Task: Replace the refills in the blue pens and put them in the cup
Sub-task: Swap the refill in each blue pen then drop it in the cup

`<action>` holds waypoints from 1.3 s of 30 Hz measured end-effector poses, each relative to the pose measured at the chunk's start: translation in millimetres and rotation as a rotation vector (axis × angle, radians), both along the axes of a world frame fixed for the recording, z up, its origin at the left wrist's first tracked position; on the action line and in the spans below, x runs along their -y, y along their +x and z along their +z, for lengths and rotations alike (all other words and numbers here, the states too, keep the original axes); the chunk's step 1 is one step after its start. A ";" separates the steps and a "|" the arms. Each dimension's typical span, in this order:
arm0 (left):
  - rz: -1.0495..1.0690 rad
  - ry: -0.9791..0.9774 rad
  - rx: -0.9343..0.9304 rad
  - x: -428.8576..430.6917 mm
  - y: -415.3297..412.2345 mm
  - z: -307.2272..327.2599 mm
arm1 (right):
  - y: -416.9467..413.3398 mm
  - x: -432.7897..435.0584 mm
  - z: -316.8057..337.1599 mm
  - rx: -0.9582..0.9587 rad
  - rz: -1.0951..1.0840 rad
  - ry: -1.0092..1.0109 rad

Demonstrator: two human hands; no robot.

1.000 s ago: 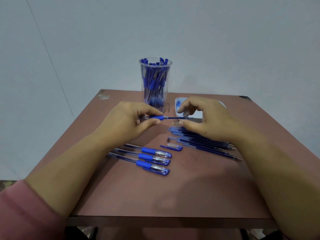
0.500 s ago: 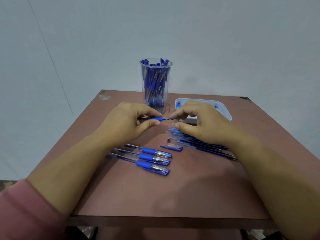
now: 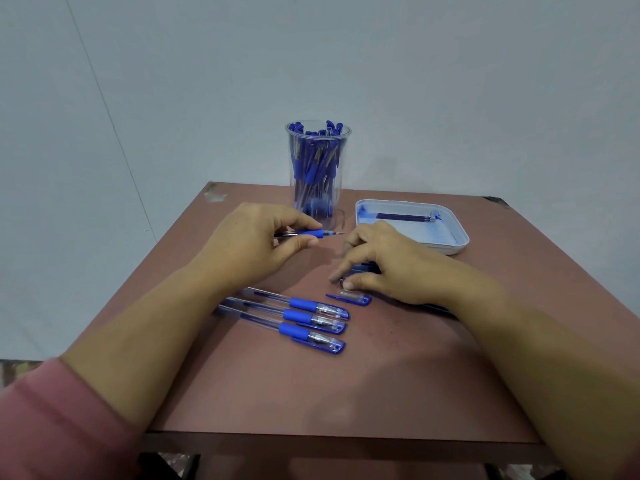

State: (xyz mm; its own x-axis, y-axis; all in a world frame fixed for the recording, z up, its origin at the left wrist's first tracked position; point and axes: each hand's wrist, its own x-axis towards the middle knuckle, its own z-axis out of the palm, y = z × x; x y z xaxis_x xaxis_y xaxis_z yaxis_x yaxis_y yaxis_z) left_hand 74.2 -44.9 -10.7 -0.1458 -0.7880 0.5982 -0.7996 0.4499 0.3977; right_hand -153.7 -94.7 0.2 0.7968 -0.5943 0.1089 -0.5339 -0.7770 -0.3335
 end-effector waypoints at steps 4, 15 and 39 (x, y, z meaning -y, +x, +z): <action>0.004 -0.006 0.005 -0.3 0.3 0.6 | -2.1 -3.9 5.7 0.109 -0.002 0.013; -0.021 0.004 -0.029 -2.1 -2.8 -0.3 | -11.3 -4.0 11.2 0.555 -0.147 0.045; -0.081 -0.041 -0.001 -3.5 -8.0 -1.0 | 0.7 -4.4 4.0 0.448 -0.064 -0.027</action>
State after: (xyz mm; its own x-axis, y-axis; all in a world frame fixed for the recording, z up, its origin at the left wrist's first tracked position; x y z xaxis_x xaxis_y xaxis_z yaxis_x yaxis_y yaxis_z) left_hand 66.2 -41.4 -11.6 -0.2079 -0.7486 0.6296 -0.7594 0.5292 0.3784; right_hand -153.0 -90.3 4.3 0.6293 -0.6330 0.4508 -0.3884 -0.7587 -0.5230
